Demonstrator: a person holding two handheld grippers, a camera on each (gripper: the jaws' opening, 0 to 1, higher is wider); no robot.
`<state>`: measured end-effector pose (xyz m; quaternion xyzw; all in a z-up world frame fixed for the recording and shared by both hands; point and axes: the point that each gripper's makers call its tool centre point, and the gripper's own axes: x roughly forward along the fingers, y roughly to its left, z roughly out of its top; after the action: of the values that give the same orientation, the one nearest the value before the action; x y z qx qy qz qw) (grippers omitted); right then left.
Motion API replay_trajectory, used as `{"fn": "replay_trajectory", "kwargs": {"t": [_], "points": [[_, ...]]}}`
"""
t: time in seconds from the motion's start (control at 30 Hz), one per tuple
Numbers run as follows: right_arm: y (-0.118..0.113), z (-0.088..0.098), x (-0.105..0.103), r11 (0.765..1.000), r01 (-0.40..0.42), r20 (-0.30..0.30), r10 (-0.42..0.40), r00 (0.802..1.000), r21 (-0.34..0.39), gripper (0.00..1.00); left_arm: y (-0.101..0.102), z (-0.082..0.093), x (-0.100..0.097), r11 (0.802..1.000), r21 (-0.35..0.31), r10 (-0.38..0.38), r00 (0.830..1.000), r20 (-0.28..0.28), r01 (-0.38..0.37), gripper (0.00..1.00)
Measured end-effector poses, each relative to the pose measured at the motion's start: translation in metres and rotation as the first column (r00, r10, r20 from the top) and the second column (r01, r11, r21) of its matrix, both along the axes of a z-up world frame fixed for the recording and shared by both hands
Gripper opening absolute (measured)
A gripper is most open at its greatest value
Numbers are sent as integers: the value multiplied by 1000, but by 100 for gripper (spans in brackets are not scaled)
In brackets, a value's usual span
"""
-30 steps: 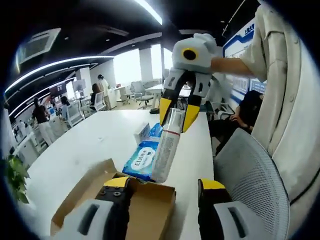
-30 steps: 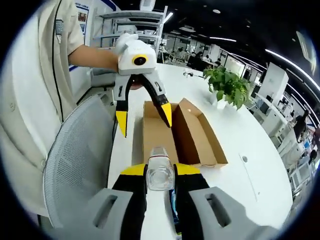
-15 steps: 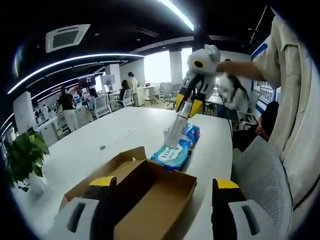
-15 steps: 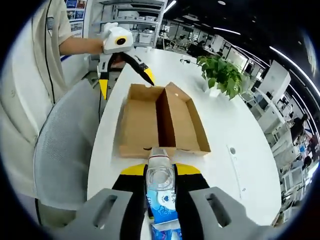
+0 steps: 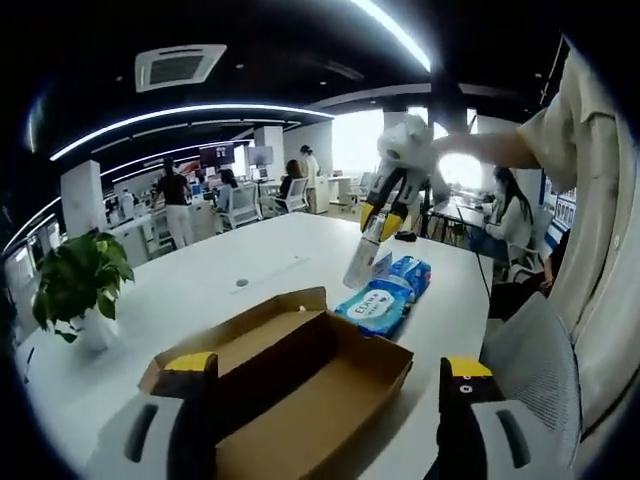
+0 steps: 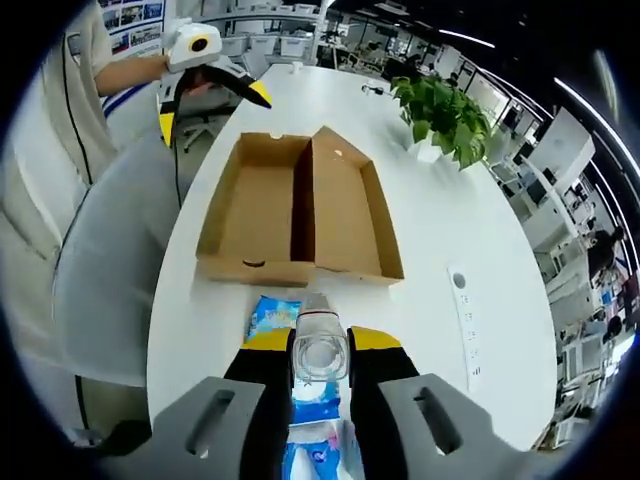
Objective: Operate the shoe box by opening the lid, removing the specified soft item, and placing it in the target area until the item is outside and the box remains undamaged.
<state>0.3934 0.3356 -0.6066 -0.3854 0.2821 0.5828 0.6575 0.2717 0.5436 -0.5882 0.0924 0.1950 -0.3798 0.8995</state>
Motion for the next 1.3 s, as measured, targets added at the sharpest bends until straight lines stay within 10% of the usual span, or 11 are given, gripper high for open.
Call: {"fn": "replay_trajectory", "kwargs": {"t": [1.3], "points": [[-22, -92, 64, 913, 10, -68, -41, 997, -408, 18, 48, -13, -3, 975, -32, 218, 975, -49, -220, 97]]}}
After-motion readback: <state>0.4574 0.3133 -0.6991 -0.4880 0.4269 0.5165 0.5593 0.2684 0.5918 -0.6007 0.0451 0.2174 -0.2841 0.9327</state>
